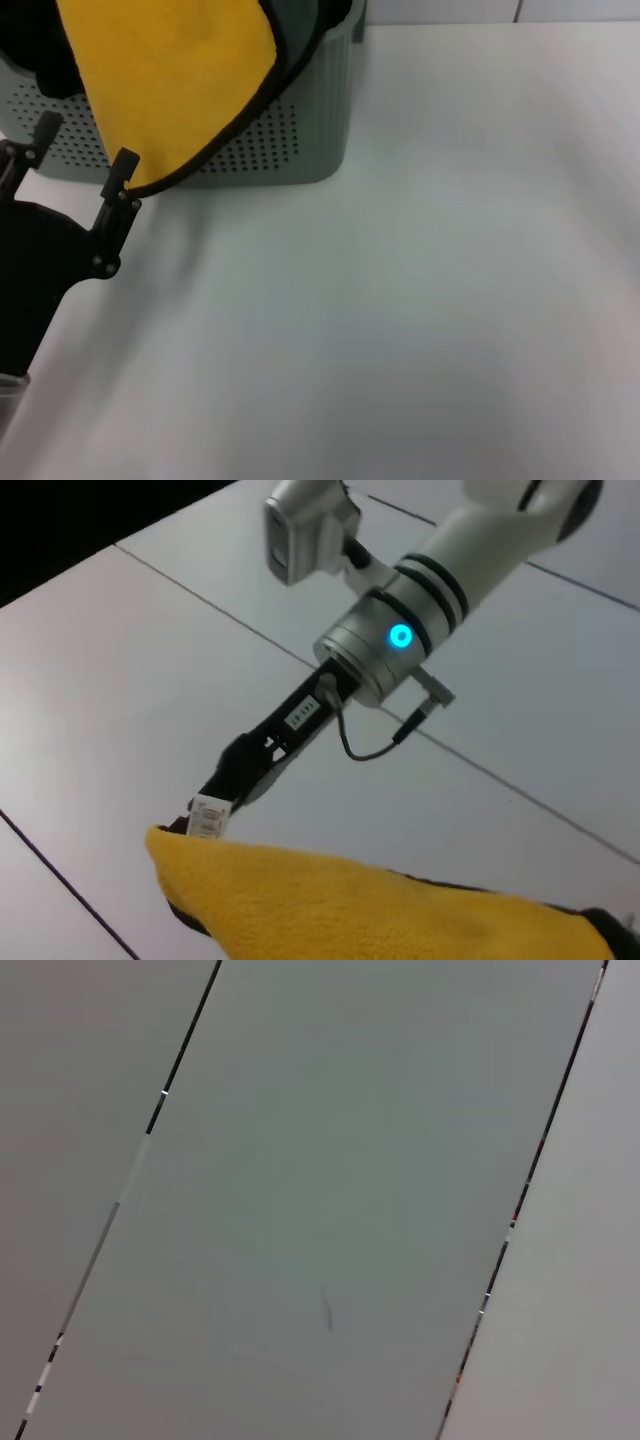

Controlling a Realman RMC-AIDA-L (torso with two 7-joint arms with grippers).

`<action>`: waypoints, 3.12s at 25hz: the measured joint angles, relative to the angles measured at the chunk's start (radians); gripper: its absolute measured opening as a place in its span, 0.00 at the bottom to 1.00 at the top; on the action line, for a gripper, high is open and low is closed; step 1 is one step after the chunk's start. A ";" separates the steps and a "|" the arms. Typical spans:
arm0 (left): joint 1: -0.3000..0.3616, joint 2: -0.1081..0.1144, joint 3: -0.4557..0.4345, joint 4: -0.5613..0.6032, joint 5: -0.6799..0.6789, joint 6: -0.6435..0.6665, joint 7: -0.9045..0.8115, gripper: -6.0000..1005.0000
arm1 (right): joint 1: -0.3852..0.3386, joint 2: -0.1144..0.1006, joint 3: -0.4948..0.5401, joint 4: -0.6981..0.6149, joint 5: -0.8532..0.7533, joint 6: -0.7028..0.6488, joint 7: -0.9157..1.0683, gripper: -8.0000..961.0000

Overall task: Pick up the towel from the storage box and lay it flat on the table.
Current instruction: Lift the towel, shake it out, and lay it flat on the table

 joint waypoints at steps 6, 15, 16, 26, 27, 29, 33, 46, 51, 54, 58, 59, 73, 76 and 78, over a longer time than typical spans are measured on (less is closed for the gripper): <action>0.003 0.000 0.027 -0.025 0.002 0.001 0.065 0.56 | 0.010 0.003 0.015 -0.006 0.010 -0.001 -0.007 0.05; -0.026 0.000 0.053 -0.109 -0.017 -0.019 0.206 0.56 | 0.024 0.005 0.026 0.012 0.016 -0.031 -0.022 0.05; -0.031 0.000 0.053 -0.115 -0.025 -0.029 0.223 0.56 | 0.024 0.005 0.026 0.013 0.018 -0.035 -0.022 0.05; -0.071 0.000 0.052 -0.139 -0.038 -0.056 0.285 0.56 | 0.032 0.005 0.026 0.023 0.091 -0.049 -0.073 0.05; -0.074 0.000 0.049 -0.141 -0.042 -0.058 0.292 0.56 | 0.035 0.005 0.025 0.026 0.094 -0.052 -0.074 0.05; -0.078 0.000 0.043 -0.143 -0.050 -0.060 0.317 0.56 | 0.037 0.005 0.023 0.030 0.099 -0.060 -0.074 0.05; -0.093 0.000 0.038 -0.163 -0.059 -0.064 0.388 0.56 | 0.037 0.005 0.021 0.038 0.107 -0.065 -0.074 0.05; -0.122 0.000 -0.057 -0.218 -0.091 -0.096 0.636 0.56 | 0.023 0.005 0.019 0.081 0.181 -0.114 -0.083 0.05; -0.121 0.000 -0.104 -0.220 -0.091 -0.083 0.639 0.52 | 0.018 0.005 0.020 0.096 0.193 -0.117 -0.086 0.05; -0.118 0.000 -0.104 -0.228 -0.077 -0.055 0.634 0.49 | 0.012 0.005 0.026 0.104 0.197 -0.111 -0.091 0.05; -0.110 0.000 -0.092 -0.229 -0.036 -0.005 0.574 0.47 | 0.020 0.005 0.030 0.140 0.216 -0.097 -0.125 0.05; -0.107 0.000 -0.084 -0.229 -0.028 0.008 0.526 0.46 | 0.021 0.005 0.030 0.149 0.224 -0.089 -0.139 0.05; -0.072 0.002 -0.074 -0.067 -0.086 0.047 -0.699 0.11 | 0.007 0.005 0.013 0.202 0.232 -0.029 -0.213 0.05; -0.062 0.004 -0.073 -0.006 -0.115 0.014 -0.902 0.04 | 0.007 0.005 0.001 0.203 0.229 -0.027 -0.215 0.05; -0.060 0.008 -0.073 0.024 -0.119 -0.022 -1.013 0.04 | 0.007 0.005 -0.008 0.203 0.228 -0.026 -0.217 0.05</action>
